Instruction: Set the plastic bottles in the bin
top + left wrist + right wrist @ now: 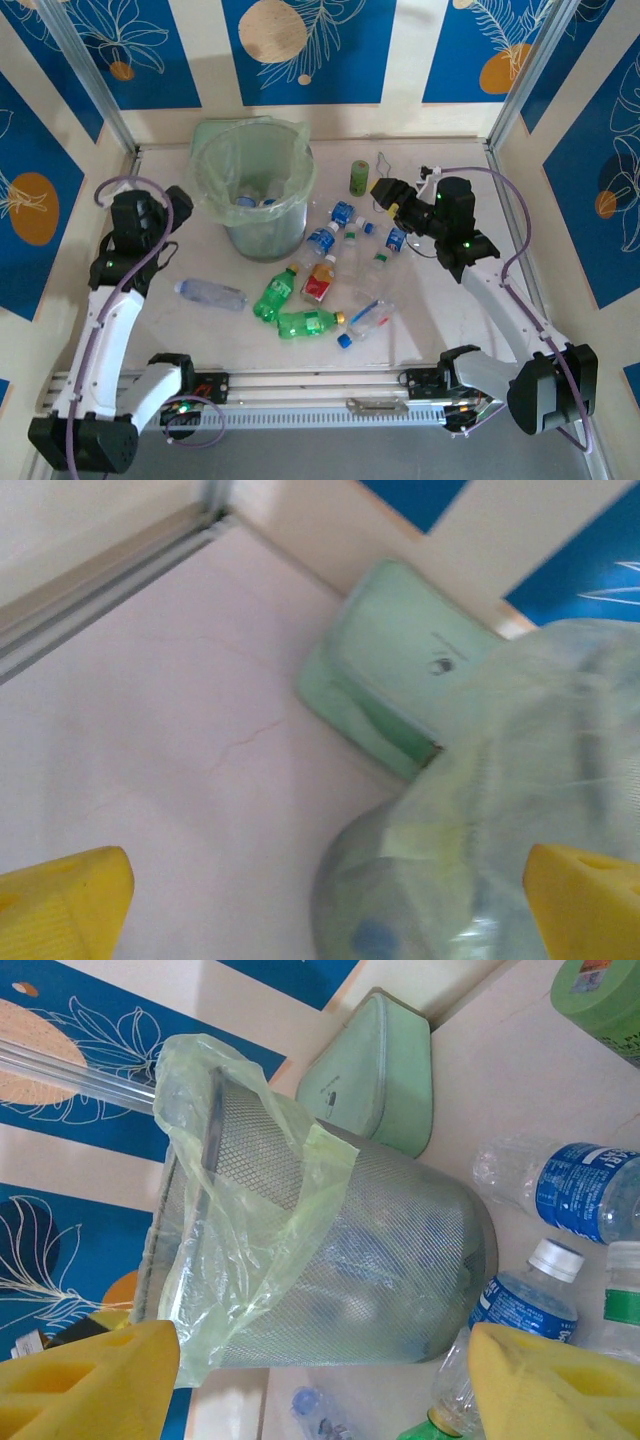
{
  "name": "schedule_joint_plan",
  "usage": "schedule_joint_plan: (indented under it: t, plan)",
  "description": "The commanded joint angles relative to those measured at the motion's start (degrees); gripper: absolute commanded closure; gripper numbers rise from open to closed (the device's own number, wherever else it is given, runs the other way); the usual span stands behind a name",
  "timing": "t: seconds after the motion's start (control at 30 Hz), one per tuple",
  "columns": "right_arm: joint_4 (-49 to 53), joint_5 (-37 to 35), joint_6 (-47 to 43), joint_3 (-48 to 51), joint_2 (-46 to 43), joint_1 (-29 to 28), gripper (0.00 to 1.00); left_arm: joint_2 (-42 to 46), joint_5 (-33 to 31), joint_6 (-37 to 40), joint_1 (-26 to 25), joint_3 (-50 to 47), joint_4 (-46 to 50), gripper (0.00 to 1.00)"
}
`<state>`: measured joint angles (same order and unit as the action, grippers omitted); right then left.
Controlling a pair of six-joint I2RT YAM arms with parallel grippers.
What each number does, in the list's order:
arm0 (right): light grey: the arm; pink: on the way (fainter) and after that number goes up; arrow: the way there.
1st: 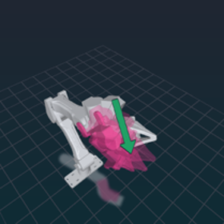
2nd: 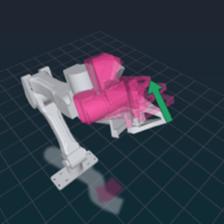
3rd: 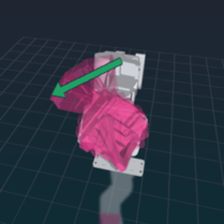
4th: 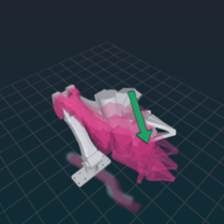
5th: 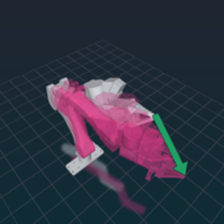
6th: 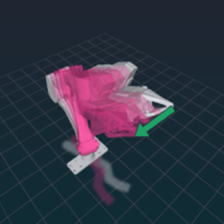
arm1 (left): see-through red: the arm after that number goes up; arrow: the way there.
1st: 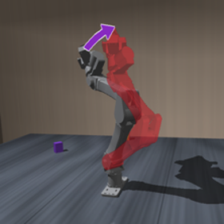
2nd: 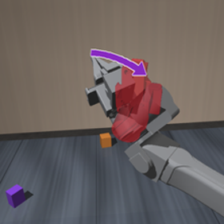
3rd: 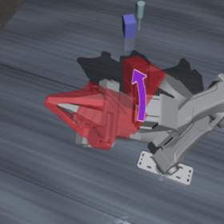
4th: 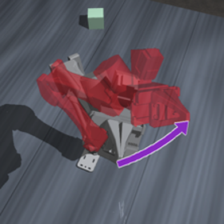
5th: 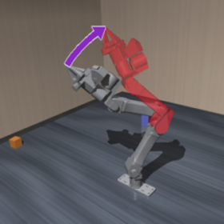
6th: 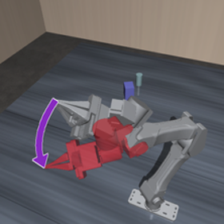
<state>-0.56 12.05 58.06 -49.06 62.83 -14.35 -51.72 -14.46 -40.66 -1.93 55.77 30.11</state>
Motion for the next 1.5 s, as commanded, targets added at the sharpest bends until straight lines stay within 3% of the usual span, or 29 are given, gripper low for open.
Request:
schedule_joint_plan:
  t: [0.0, 0.17, 0.37, 0.73, 0.97, 1.07, 1.23, 1.37, 1.47]
  plan:
    - [0.2, -0.3, -0.8, 1.7, -1.0, 0.5, 0.23, 2.6, -2.1, -7.2, 1.4, -4.7, 8.4, 0.0]
    - [0.0, 0.0, -0.5, 2.1, -1.0, 0.9, 0.23, 5.9, -1.6, -20.0, 1.4, -14.0, 12.2, 0.0]
    - [0.5, -0.4, -0.7, 1.8, -0.6, 1.0, 0.23, 5.2, 7.4, -31.6, 1.2, -24.0, 7.0, 0.0]
    - [-0.2, -0.5, 0.5, 1.9, 0.8, 0.9, 0.23, -2.8, 8.2, -43.1, -3.7, -28.1, 1.6, 0.0]
    - [-0.2, 0.0, 0.1, 1.9, 1.1, 0.6, 0.23, -11.2, 7.0, -45.4, -6.9, -27.8, -5.9, 0.0]
    - [0.2, 0.8, -0.4, 1.9, 1.4, 0.6, 0.18, -15.0, 6.6, -45.6, -7.5, -27.2, -7.4, 0.01]
    - [0.9, 2.5, -1.1, 2.3, 1.9, 0.6, 0.01, -18.3, 5.6, -46.6, -8.1, -28.0, -9.4, 0.09]
    - [1.6, 3.6, -1.0, 2.1, 3.0, 0.5, 0.01, -18.7, 4.6, -46.8, -8.3, -28.8, -10.0, 0.21]
    - [1.5, 4.5, -0.7, 1.9, 4.3, 0.4, 0.01, -18.1, 3.2, -46.6, -8.3, -29.0, -9.9, 0.37]
